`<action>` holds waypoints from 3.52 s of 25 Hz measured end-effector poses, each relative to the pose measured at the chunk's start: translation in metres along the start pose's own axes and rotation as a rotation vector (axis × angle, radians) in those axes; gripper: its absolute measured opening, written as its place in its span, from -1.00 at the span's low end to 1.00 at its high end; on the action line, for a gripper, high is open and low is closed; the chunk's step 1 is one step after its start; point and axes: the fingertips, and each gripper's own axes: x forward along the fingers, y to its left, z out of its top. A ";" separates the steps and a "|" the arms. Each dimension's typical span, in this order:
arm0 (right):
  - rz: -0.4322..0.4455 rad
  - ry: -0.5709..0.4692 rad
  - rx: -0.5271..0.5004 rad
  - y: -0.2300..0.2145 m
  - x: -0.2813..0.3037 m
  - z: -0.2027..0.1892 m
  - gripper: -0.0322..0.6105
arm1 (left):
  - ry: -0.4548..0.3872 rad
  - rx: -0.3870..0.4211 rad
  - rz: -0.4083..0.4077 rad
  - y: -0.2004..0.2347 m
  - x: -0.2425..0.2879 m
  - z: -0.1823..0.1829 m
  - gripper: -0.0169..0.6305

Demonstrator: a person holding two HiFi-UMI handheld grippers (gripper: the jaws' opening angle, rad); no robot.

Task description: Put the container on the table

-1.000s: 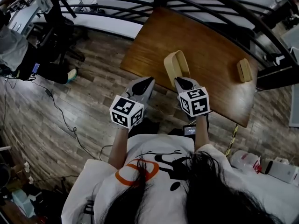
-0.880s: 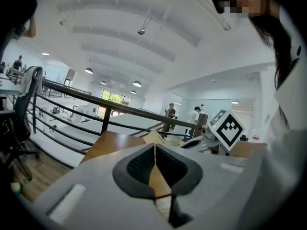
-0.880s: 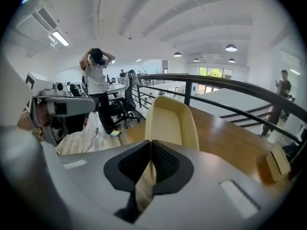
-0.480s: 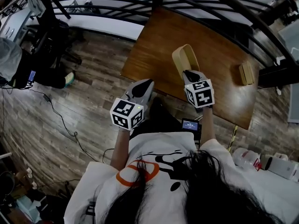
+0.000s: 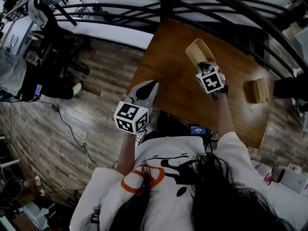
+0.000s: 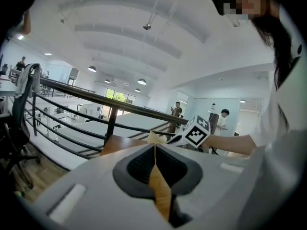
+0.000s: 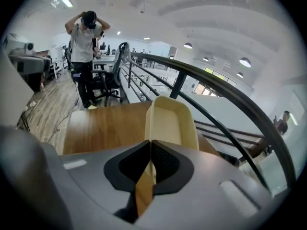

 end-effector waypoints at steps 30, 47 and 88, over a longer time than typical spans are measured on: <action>-0.032 0.018 0.090 -0.091 0.061 -0.035 -0.45 | 0.153 -0.022 -0.046 0.002 0.063 -0.023 -0.95; 0.068 -0.373 0.355 0.066 -0.127 -0.029 -0.65 | 0.071 0.038 -0.051 -0.081 -0.026 -0.044 -0.95; 0.160 -0.447 0.259 0.169 -0.284 -0.150 -0.73 | 0.057 0.036 -0.071 -0.262 -0.071 -0.095 -0.95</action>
